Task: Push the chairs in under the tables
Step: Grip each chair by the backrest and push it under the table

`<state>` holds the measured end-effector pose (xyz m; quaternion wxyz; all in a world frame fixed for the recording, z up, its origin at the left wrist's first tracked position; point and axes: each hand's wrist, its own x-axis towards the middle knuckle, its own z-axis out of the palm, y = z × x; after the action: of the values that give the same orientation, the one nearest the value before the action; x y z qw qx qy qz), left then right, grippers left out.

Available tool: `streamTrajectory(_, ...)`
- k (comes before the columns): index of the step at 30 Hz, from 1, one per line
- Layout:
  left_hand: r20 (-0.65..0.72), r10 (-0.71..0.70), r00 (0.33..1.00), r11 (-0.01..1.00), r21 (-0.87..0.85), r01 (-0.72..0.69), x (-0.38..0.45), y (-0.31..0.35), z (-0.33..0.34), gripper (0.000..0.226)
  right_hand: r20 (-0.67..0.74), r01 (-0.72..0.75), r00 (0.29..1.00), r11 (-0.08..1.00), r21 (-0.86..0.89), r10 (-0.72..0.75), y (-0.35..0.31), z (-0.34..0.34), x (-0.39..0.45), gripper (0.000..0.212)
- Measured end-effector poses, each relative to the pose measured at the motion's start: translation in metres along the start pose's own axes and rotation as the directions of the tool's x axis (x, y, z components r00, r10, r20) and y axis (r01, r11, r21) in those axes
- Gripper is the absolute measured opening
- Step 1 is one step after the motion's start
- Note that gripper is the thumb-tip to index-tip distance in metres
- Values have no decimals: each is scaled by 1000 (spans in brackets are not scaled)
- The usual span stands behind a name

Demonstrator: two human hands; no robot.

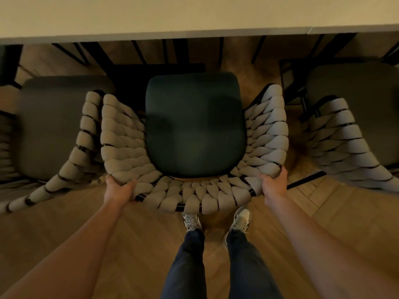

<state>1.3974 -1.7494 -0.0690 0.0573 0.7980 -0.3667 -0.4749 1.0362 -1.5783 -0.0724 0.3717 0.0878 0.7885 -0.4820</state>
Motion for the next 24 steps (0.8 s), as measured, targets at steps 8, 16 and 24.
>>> streamTrajectory(8,61,-4,998,996,-87,9,-8,4,10,74,-25,5,1000,1000,-6,-5,3,-13,8,75)
streamTrajectory(16,82,1,997,994,-111,8,-11,2,21,75,-25,10,1000,1000,-14,-10,4,-24,17,77)
streamTrajectory(24,86,4,996,993,-114,6,-14,3,28,65,-28,17,999,1000,-25,-17,8,-31,24,77)
